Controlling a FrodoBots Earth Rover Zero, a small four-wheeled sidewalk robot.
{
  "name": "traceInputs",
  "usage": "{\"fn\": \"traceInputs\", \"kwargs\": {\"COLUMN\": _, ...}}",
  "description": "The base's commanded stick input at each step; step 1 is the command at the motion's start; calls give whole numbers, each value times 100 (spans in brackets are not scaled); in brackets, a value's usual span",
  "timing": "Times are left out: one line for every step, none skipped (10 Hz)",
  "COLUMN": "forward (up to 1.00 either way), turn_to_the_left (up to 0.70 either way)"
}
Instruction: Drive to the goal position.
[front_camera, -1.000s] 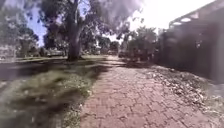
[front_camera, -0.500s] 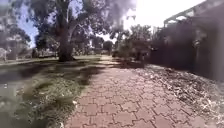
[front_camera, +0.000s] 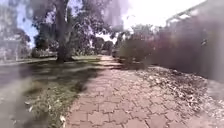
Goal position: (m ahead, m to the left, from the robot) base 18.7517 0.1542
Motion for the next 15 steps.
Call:
{"fn": "traceInputs", "kwargs": {"forward": 70, "turn_to_the_left": 0}}
{"fn": "traceInputs", "kwargs": {"forward": 70, "turn_to_the_left": 0}}
{"fn": "traceInputs", "kwargs": {"forward": 70, "turn_to_the_left": 0}}
{"fn": "traceInputs", "kwargs": {"forward": 70, "turn_to_the_left": 0}}
{"fn": "traceInputs", "kwargs": {"forward": 70, "turn_to_the_left": 0}}
{"fn": "traceInputs", "kwargs": {"forward": 70, "turn_to_the_left": 0}}
{"fn": "traceInputs", "kwargs": {"forward": 70, "turn_to_the_left": 0}}
{"fn": "traceInputs", "kwargs": {"forward": 70, "turn_to_the_left": 0}}
{"fn": "traceInputs", "kwargs": {"forward": 70, "turn_to_the_left": 0}}
{"fn": "traceInputs", "kwargs": {"forward": 70, "turn_to_the_left": 0}}
{"fn": "traceInputs", "kwargs": {"forward": 70, "turn_to_the_left": 0}}
{"fn": "traceInputs", "kwargs": {"forward": 70, "turn_to_the_left": 0}}
{"fn": "traceInputs", "kwargs": {"forward": 70, "turn_to_the_left": 0}}
{"fn": "traceInputs", "kwargs": {"forward": 70, "turn_to_the_left": 0}}
{"fn": "traceInputs", "kwargs": {"forward": 70, "turn_to_the_left": 0}}
